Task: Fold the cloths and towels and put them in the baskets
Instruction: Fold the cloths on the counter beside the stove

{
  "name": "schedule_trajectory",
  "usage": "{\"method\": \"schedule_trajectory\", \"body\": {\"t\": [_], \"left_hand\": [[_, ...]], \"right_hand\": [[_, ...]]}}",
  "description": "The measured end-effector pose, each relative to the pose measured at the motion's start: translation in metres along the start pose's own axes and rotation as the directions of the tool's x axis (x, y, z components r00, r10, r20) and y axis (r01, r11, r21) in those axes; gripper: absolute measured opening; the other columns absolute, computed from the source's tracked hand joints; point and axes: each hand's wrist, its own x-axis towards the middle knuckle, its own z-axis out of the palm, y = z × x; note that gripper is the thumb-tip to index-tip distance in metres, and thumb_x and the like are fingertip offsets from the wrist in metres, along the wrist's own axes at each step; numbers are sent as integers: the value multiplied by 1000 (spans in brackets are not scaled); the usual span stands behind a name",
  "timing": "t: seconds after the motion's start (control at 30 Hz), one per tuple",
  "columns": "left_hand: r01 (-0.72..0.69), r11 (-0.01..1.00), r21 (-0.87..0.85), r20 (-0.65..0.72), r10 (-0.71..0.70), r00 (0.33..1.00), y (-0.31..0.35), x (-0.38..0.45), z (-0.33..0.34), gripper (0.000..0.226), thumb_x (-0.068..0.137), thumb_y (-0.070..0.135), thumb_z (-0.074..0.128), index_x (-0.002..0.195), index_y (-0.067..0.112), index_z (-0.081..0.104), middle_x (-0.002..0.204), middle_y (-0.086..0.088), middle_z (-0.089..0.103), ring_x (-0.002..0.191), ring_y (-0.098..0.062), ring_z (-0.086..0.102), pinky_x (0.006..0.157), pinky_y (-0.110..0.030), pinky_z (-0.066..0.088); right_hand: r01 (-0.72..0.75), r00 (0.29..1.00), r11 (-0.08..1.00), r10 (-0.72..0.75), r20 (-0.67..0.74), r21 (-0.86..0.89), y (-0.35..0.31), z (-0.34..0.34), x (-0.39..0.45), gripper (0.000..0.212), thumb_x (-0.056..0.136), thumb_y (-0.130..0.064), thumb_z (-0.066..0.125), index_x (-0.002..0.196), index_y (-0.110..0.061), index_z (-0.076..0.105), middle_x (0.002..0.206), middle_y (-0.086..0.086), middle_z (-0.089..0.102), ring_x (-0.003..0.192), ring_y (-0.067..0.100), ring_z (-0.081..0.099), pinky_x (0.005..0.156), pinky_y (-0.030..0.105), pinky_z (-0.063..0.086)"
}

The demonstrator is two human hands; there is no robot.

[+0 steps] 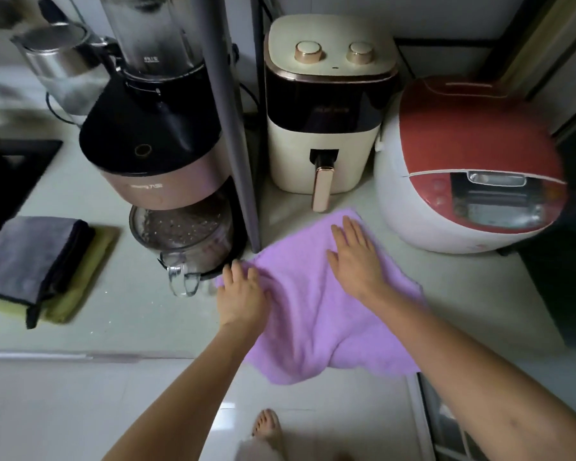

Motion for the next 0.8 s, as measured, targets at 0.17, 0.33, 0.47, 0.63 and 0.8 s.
{"method": "schedule_trajectory", "body": {"t": [0.17, 0.33, 0.47, 0.63, 0.8], "left_hand": [[27, 991, -130, -112, -42, 993, -7, -30, 0, 60, 93, 34, 52, 144, 12, 30, 156, -18, 12, 144, -33, 16, 110, -42, 27], [102, 583, -806, -250, -490, 835, -4, -105, 23, 26, 91, 12, 55, 117, 5, 53, 115, -11, 53, 98, -27, 55, 79, -31, 41], [364, 28, -931, 286, -566, 773, 1, -154, 71, 43, 87, -6, 48, 128, 4, 45, 126, -12, 54, 95, -22, 52, 67, -26, 41], [389, 26, -921, 375, -220, 901, 11, -158, 104, 70, 78, -6, 65, 137, 19, 39, 136, 9, 44, 120, -12, 42, 92, -29, 36], [366, -3, -931, 360, -185, 914, 24, -131, 119, 66, 69, 7, 80, 127, 14, 49, 118, 3, 61, 102, -10, 58, 83, -21, 43]], "right_hand": [[86, 983, 994, -95, 154, 64, 21, 3, -19, 58, 101, -40, 34, 151, -13, 21, 159, 12, 11, 147, 25, 12, 118, 42, 7], [308, 946, 870, -236, -224, 384, 3, -14, -87, 38, 90, -26, 41, 103, 1, 64, 103, 18, 65, 97, 33, 61, 89, 33, 36], [354, 932, 851, -285, -226, 388, 7, 2, -162, 22, 86, -21, 44, 95, -10, 60, 96, 7, 60, 91, 24, 50, 82, 36, 40], [377, 925, 904, -358, -126, 200, 29, 18, -192, 35, 67, -18, 76, 95, -15, 56, 103, 4, 55, 94, 21, 46, 80, 35, 45], [398, 917, 914, -399, -5, -75, 33, 23, -182, 85, 46, -20, 88, 125, -14, 56, 130, 13, 55, 116, 29, 50, 91, 39, 49]]}}
